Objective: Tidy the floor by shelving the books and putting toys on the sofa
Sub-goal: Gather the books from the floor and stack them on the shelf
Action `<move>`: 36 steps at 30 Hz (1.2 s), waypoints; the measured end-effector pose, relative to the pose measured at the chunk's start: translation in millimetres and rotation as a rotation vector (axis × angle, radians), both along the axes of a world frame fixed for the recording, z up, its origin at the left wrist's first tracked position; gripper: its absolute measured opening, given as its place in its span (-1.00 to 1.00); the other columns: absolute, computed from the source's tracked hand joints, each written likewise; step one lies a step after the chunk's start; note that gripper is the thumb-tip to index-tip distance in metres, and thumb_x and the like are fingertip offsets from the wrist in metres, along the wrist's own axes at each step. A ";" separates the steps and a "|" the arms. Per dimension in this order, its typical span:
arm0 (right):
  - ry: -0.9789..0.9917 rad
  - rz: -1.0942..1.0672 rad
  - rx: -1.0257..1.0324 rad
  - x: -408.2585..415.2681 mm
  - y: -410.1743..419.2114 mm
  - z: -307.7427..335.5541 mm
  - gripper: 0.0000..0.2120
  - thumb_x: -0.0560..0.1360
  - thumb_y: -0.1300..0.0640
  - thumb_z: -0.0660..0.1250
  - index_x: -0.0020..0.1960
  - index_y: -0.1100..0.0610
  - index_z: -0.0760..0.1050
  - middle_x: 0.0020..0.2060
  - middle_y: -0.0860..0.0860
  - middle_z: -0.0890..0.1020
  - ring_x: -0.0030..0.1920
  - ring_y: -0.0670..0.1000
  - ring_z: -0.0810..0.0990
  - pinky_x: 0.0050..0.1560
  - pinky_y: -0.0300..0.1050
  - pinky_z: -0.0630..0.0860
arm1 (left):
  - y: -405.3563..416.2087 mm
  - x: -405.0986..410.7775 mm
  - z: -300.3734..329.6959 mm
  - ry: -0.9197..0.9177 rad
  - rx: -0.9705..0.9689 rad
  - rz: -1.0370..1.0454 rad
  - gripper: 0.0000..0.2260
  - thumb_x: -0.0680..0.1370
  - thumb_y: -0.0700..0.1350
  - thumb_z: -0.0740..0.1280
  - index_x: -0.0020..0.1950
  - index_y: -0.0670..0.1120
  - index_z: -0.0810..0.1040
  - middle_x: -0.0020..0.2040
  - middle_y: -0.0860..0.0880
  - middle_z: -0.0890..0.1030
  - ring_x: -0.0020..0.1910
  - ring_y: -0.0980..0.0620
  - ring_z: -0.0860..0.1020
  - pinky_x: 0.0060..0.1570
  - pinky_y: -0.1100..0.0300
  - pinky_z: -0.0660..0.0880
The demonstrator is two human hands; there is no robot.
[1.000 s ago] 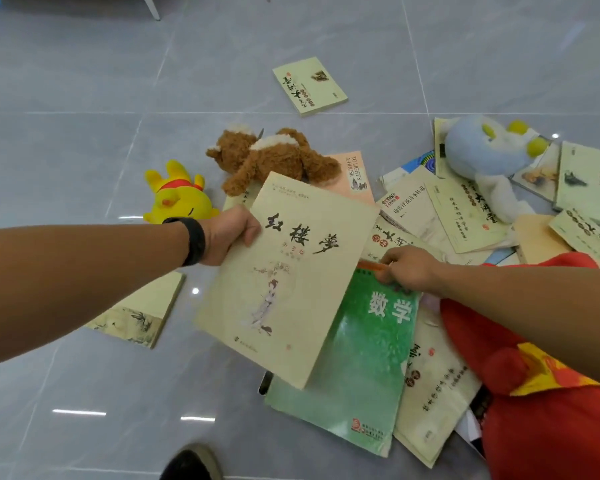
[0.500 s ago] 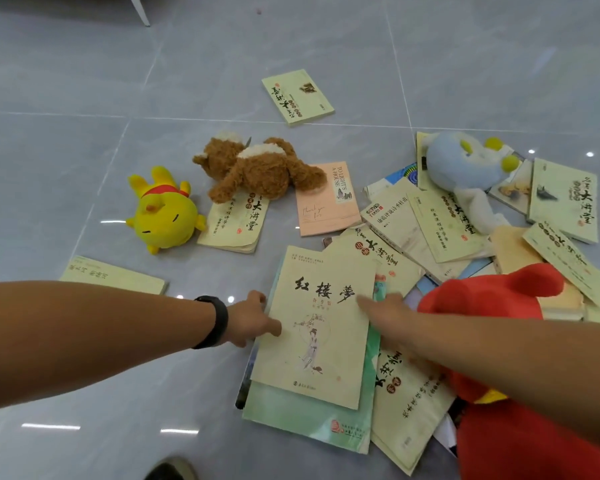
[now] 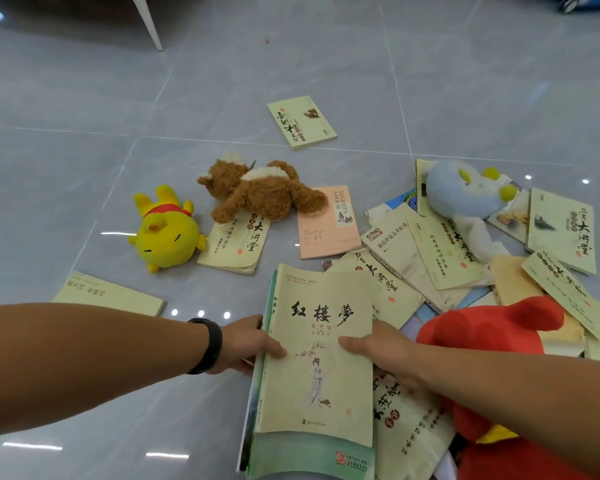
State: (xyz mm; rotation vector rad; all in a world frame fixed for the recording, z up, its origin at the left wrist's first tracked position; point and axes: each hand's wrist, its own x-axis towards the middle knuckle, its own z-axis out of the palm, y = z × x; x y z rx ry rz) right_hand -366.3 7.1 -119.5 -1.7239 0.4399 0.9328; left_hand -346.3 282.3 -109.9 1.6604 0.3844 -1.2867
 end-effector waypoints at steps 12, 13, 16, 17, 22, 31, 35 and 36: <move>-0.884 -0.085 -0.099 65.6 11.0 68.9 -0.59 0.50 -0.08 0.46 0.30 -0.08 0.47 0.17 -0.08 0.62 0.18 -0.14 0.59 0.14 -0.12 0.57 | 5.2 69.8 69.7 -0.970 -0.058 0.248 -0.55 0.45 -0.01 0.51 0.29 0.17 0.47 0.15 0.21 0.64 0.11 0.24 0.61 0.03 0.21 0.61; -0.895 -0.031 -0.116 65.1 9.8 69.2 -0.55 0.50 -0.11 0.46 0.34 -0.06 0.46 0.18 -0.08 0.61 0.21 -0.15 0.57 0.17 -0.15 0.56 | 7.5 66.9 67.1 -0.961 -0.065 0.242 -0.60 0.48 -0.01 0.52 0.25 0.23 0.50 0.13 0.25 0.64 0.11 0.30 0.60 0.06 0.25 0.59; -0.891 0.058 -0.116 69.4 10.4 76.1 -0.55 0.51 -0.02 0.49 0.35 -0.08 0.46 0.18 -0.19 0.60 0.19 -0.28 0.54 0.11 -0.41 0.49 | 16.0 59.8 57.2 -0.927 -0.090 0.247 -0.63 0.49 -0.05 0.51 0.20 0.30 0.55 0.14 0.30 0.65 0.15 0.29 0.60 0.16 0.15 0.57; -0.877 0.056 -0.119 72.2 10.4 76.2 -0.57 0.51 -0.02 0.49 0.33 -0.10 0.46 0.17 -0.21 0.60 0.18 -0.26 0.55 0.10 -0.37 0.50 | 17.6 60.0 57.0 -0.924 -0.091 0.230 -0.65 0.49 -0.02 0.51 0.21 0.30 0.57 0.17 0.27 0.65 0.18 0.23 0.61 0.18 0.08 0.57; -0.742 0.030 -0.160 88.0 13.5 70.8 -0.60 0.51 -0.01 0.49 0.31 -0.10 0.50 0.15 -0.19 0.64 0.16 -0.09 0.60 0.11 -0.06 0.58 | 22.8 66.9 50.8 -0.827 -0.058 0.141 -0.64 0.47 0.09 0.53 0.24 0.28 0.58 0.23 0.20 0.64 0.22 0.10 0.61 0.23 -0.05 0.57; -0.548 0.069 -0.141 96.9 14.2 54.7 -0.62 0.54 -0.10 0.43 0.34 -0.12 0.53 0.19 -0.17 0.66 0.21 -0.03 0.61 0.29 0.06 0.53 | 25.4 68.4 33.0 -0.798 0.021 0.109 -0.60 0.48 0.16 0.48 0.31 0.21 0.57 0.26 0.19 0.62 0.23 0.10 0.59 0.22 -0.04 0.58; -0.512 -0.039 -0.054 85.7 32.2 39.8 -0.71 0.57 -0.12 0.39 0.27 -0.11 0.56 0.11 -0.13 0.70 0.10 -0.04 0.69 0.19 0.09 0.61 | 32.5 61.5 28.5 -0.777 0.034 0.238 -0.47 0.37 0.29 0.52 0.26 0.09 0.62 0.13 0.14 0.70 0.06 0.11 0.68 0.03 0.04 0.66; -0.467 -0.071 -0.037 78.3 37.4 33.3 -0.74 0.58 -0.13 0.38 0.23 -0.10 0.57 0.08 -0.11 0.71 0.06 -0.03 0.70 0.17 0.10 0.62 | 33.5 58.1 26.3 -0.723 0.035 0.277 -0.46 0.36 0.31 0.53 0.23 0.06 0.63 0.09 0.11 0.71 0.02 0.08 0.70 0.00 0.01 0.67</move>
